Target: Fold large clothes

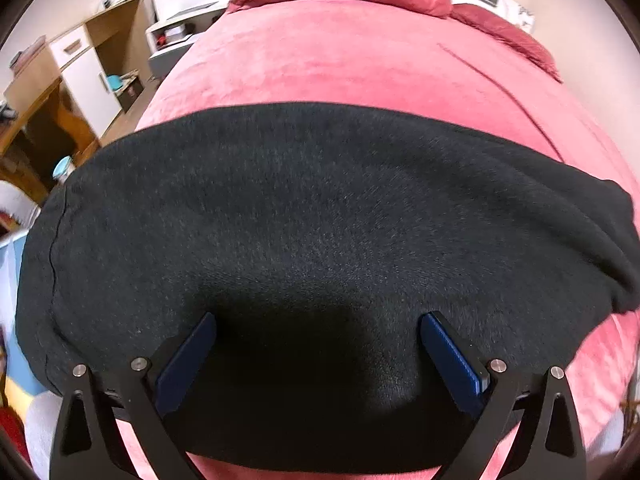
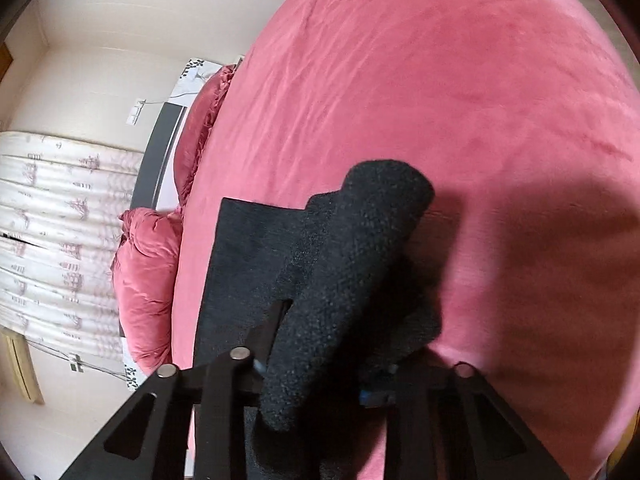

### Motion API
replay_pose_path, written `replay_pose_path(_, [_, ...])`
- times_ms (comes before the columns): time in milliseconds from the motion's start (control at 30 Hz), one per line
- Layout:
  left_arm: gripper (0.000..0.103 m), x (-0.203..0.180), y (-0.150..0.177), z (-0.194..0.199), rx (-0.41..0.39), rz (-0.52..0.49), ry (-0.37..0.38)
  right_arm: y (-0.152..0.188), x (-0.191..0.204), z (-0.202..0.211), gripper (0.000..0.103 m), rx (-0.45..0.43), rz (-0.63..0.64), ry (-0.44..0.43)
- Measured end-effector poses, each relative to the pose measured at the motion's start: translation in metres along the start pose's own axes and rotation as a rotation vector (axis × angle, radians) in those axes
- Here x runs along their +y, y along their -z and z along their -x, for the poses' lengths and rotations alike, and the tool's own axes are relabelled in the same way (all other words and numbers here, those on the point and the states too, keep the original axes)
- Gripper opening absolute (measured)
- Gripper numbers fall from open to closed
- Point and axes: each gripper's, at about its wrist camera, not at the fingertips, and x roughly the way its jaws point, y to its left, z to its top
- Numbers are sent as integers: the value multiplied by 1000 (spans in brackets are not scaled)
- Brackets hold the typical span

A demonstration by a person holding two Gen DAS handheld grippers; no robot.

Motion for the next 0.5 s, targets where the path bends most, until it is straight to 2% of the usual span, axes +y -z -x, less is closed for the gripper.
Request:
replay_pose_path(133, [103, -8, 4, -1, -16, -11, -7, 3, -6, 4, 26, 0, -10, 2])
replay_pose_path(300, [103, -7, 19, 4, -32, -18, -12, -6, 5, -18, 29, 9, -79, -27])
replay_pose_path(400, [103, -4, 27, 7, -31, -22, -18, -6, 11, -19, 30, 5, -56, -19])
replay_pose_path(467, [103, 1, 25, 7, -21, -24, -15, -5, 20, -17, 25, 1, -4, 18])
replay_pose_path(500, [103, 1, 25, 6, -14, -24, -13, -6, 25, -15, 19, 2, 12, 26])
